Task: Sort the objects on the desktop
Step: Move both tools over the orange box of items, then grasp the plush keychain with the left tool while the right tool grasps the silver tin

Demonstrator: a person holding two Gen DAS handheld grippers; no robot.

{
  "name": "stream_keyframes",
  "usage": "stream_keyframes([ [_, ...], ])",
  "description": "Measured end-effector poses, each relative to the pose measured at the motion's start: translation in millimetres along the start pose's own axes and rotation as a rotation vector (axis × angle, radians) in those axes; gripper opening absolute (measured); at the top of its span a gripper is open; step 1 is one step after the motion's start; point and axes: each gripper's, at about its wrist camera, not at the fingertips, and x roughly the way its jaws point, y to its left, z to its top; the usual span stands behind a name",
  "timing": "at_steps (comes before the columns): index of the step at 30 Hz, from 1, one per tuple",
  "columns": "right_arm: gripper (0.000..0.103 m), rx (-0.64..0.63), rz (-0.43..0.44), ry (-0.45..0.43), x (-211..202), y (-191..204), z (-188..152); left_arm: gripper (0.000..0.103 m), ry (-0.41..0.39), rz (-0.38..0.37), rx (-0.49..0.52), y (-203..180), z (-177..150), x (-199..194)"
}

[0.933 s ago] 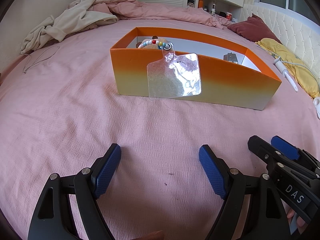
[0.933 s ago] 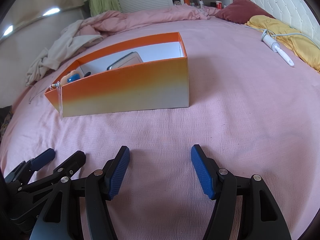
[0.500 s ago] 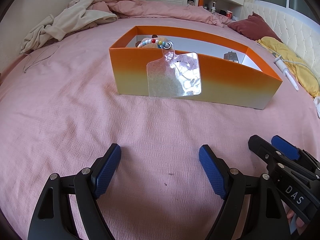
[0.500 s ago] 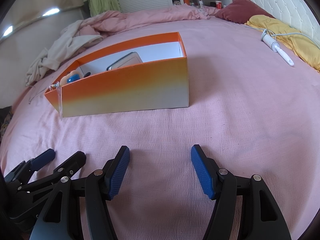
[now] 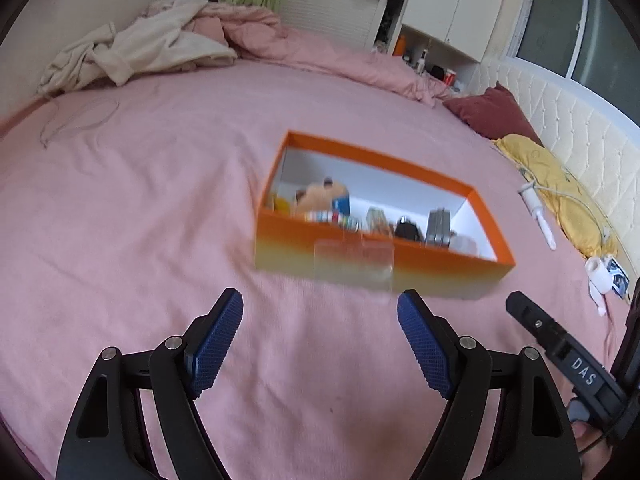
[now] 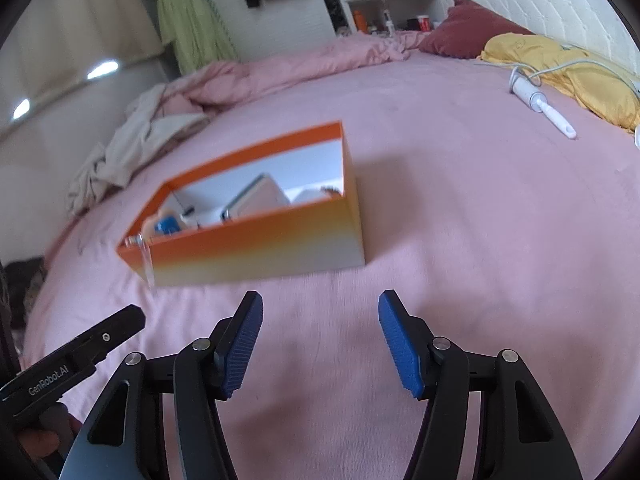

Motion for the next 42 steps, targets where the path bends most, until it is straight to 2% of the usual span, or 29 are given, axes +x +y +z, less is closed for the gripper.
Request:
stream_keyframes([
  [4, 0.06, 0.022, 0.045, -0.03, -6.4, 6.1, 45.9, 0.08, -0.007, -0.003, 0.196, -25.3, 52.9, 10.0],
  [6, 0.06, -0.003, 0.03, -0.041, -6.1, 13.8, 66.8, 0.065, 0.029, -0.006, 0.27, -40.6, 70.9, 23.7],
  [7, 0.06, -0.012, 0.015, -0.049, -7.7, 16.8, 73.2, 0.053, 0.065, -0.009, 0.299, -46.0, 76.6, 32.9],
  [10, 0.061, 0.008, 0.018, -0.076, -16.1, 14.9, 76.8, 0.052, 0.182, 0.003, 0.391, -56.8, 82.4, 67.4],
  [13, 0.061, 0.036, 0.022, -0.074, -18.4, 6.1, 70.1, 0.052, 0.265, 0.037, 0.455, -60.8, 77.4, 96.9],
  [16, 0.061, 0.05, 0.01, -0.045, -13.0, -2.5, 62.9, 0.052, 0.346, 0.046, 0.436, -51.8, 66.0, 117.4],
  [18, 0.061, 0.065, 0.006, -0.032, -9.5, -8.0, 60.1, 0.046, 0.382, 0.051, 0.411, -44.0, 59.6, 127.7],
  [19, 0.061, 0.071, 0.005, -0.029, -8.4, -10.2, 58.8, 0.036, 0.365, 0.045, 0.386, -38.7, 59.9, 125.1],
  [21, 0.061, 0.076, 0.002, -0.025, -6.8, -12.2, 57.5, 0.034, 0.358, 0.011, 0.336, -30.3, 60.4, 119.2],
  [27, 0.061, 0.034, 0.023, -0.017, -2.3, 2.7, 64.2, 0.034, 0.317, -0.027, 0.287, -22.4, 54.2, 101.8],
  [31, 0.062, -0.04, 0.038, 0.013, 9.3, 29.7, 84.4, 0.033, 0.274, -0.064, 0.229, -11.9, 69.5, 91.8],
  [34, 0.063, -0.104, 0.018, 0.08, 33.0, 52.6, 95.1, 0.033, 0.242, -0.054, 0.204, -5.1, 77.1, 82.6],
  [39, 0.062, -0.188, -0.046, 0.212, 81.5, 77.0, 86.2, 0.033, 0.196, -0.068, 0.14, 11.7, 84.1, 66.2],
  [41, 0.057, -0.207, -0.069, 0.253, 97.3, 81.4, 79.2, 0.033, 0.192, -0.064, 0.139, 15.6, 82.8, 65.4],
  [42, 0.047, -0.223, -0.092, 0.275, 105.1, 82.5, 74.3, 0.033, 0.192, -0.062, 0.139, 17.4, 81.8, 65.5],
])
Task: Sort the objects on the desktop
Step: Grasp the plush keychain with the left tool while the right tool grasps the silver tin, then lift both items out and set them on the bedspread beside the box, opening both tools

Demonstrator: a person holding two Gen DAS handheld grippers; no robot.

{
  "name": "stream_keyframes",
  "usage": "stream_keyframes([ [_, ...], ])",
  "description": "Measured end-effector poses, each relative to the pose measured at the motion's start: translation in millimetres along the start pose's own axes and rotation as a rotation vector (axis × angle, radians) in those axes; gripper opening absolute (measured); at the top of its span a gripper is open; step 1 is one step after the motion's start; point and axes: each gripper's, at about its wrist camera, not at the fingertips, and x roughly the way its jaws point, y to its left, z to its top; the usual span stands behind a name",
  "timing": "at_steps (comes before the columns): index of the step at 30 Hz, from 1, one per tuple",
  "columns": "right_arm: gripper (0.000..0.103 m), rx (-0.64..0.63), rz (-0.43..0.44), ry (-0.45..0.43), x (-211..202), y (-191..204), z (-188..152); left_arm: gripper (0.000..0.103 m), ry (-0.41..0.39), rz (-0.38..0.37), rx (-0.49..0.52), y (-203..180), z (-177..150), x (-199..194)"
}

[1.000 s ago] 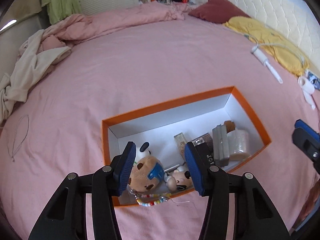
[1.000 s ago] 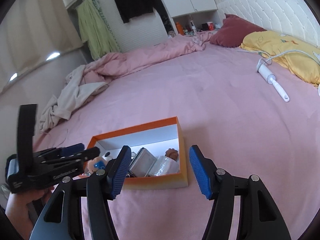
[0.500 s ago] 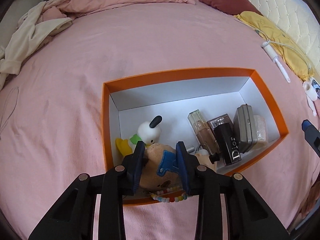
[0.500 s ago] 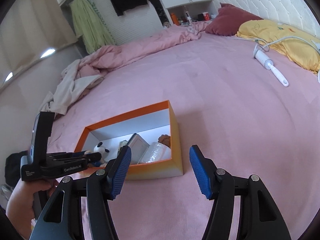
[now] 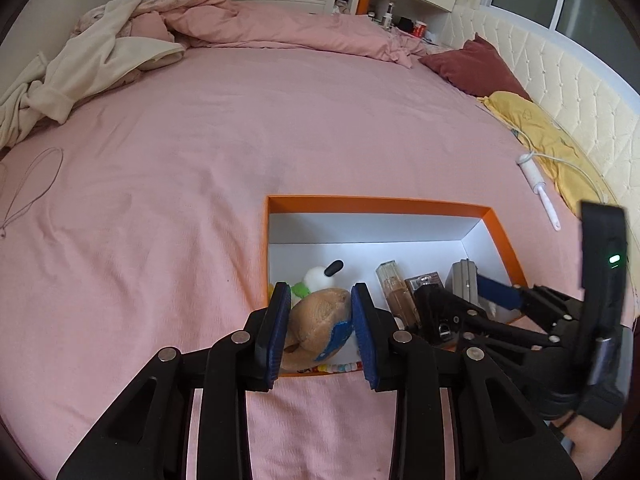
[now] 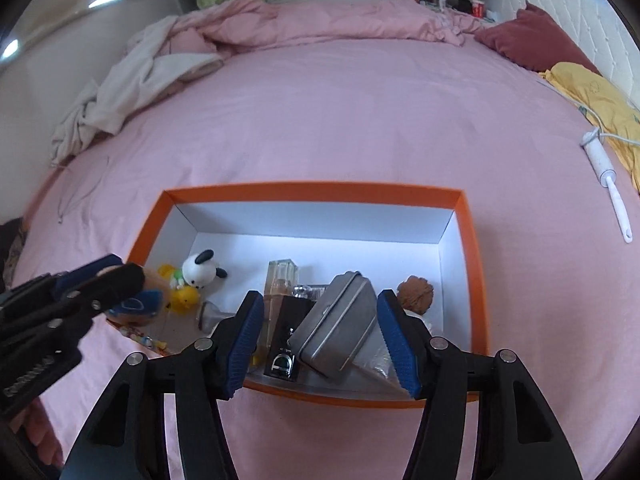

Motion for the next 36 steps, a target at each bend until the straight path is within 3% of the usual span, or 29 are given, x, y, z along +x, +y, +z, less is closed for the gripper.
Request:
stream_keyframes([
  [2, 0.042, -0.011, -0.024, 0.01, 8.7, -0.3, -4.3, 0.032, 0.002, -0.003, -0.009, 3.3, -1.2, 1.2],
  [4, 0.029, 0.041, 0.03, 0.006, 8.5, -9.8, -6.2, 0.031, 0.003, -0.011, -0.017, 3.4, -3.4, 2.9],
  [8, 0.027, 0.093, 0.112, -0.024, 5.6, -26.2, -11.1, 0.027, 0.005, -0.011, -0.017, -4.3, -4.5, 4.0],
  [11, 0.022, 0.129, 0.153, -0.096, -7.8, -34.7, -15.3, 0.027, -0.002, -0.018, -0.019, -7.3, -3.8, 3.3],
  [18, 0.021, 0.19, 0.209, -0.22, -49.1, -39.8, -10.3, 0.027, 0.057, -0.02, 0.038, -16.2, 5.6, 19.7],
  [20, 0.021, 0.195, 0.214, -0.239, -57.6, -42.8, -9.8, 0.035, 0.059, 0.007, 0.099, -25.1, 9.5, 26.1],
  [27, 0.021, 0.2, 0.206, -0.262, -70.1, -46.3, -6.5, 0.035, 0.153, 0.006, 0.198, -46.9, 4.0, 60.4],
  [36, 0.021, 0.203, 0.194, -0.26, -69.6, -47.5, -13.7, 0.031, 0.116, 0.01, 0.184, -44.9, -4.3, 54.9],
])
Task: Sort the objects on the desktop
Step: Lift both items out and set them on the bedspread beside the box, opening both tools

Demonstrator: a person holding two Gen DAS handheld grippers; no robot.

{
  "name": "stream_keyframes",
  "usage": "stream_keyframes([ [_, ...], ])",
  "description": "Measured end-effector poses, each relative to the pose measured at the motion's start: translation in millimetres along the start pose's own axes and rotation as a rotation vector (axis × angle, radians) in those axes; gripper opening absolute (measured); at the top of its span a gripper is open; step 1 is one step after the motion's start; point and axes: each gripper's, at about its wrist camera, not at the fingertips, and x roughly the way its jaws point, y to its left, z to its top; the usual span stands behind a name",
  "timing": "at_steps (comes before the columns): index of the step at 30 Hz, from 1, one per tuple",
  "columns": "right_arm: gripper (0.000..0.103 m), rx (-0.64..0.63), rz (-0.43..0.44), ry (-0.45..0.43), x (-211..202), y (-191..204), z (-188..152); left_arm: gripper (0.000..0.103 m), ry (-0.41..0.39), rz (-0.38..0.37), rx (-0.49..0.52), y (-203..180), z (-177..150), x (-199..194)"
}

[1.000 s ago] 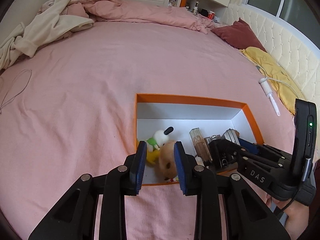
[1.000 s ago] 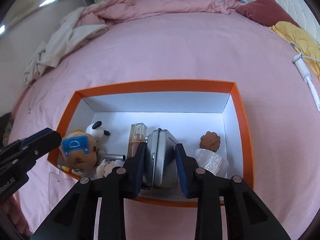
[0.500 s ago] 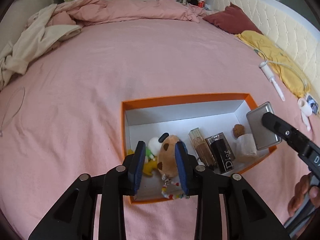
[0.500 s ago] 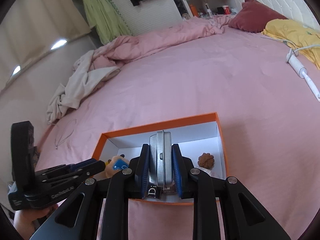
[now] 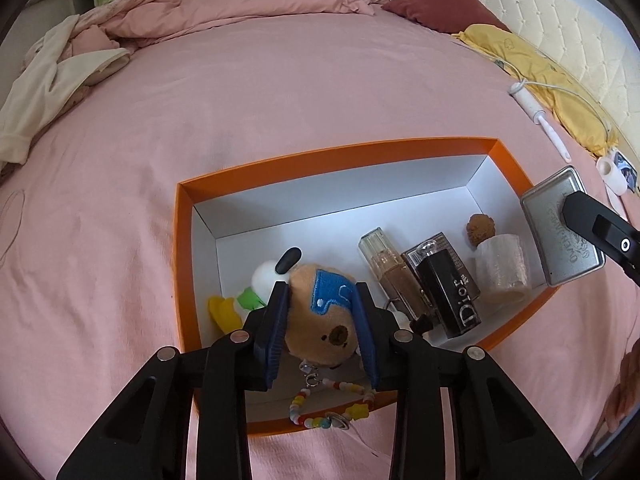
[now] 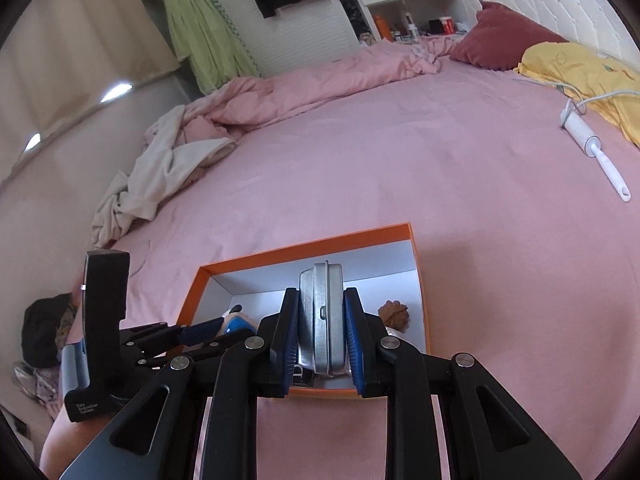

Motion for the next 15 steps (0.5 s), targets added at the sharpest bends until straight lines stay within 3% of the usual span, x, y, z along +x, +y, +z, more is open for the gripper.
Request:
stream_keyframes([
  [7, 0.021, 0.001, -0.007, -0.018, -6.3, -3.8, -1.1, 0.021, -0.066, -0.027, -0.056, 7.6, -2.8, -13.0],
  [15, 0.021, 0.014, -0.006, -0.034, -13.1, -7.8, -1.5, 0.021, -0.07, -0.057, -0.098, 12.8, -0.3, -19.5],
])
